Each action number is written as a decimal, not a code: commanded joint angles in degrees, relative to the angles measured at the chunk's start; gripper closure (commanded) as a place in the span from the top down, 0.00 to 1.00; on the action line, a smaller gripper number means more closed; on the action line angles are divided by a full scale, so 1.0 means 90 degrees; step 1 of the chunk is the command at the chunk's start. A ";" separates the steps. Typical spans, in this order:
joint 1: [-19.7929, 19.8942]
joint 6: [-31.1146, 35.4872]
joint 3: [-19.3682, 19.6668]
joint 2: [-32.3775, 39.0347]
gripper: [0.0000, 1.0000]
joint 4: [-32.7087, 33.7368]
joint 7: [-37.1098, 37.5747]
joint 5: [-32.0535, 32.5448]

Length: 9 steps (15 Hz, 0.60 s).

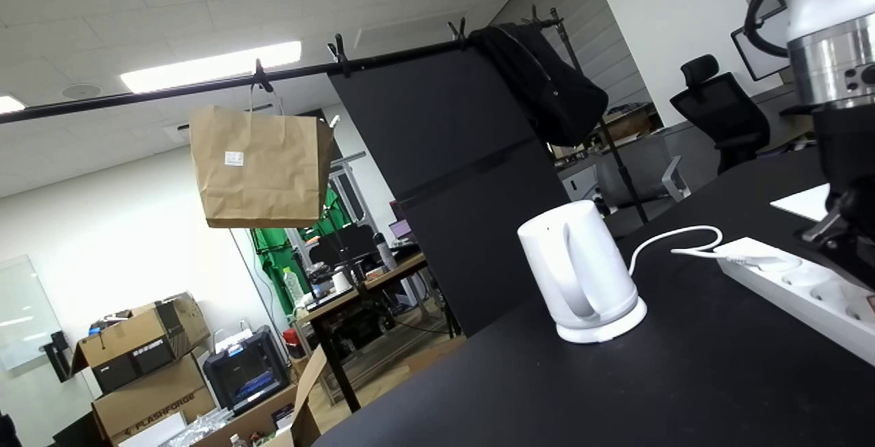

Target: Turn off the extension cable

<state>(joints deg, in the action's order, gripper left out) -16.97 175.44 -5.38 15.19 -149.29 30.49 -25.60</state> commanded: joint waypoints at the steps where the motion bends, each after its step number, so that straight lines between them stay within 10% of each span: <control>1: -0.0152 -0.0246 0.0181 0.0029 0.00 -0.0016 0.0360 0.0269; 9: -0.0421 -0.1138 0.0664 0.0361 0.00 0.0403 0.0668 0.1465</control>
<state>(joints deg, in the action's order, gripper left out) -18.91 169.22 -1.74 15.19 -147.19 32.52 -17.30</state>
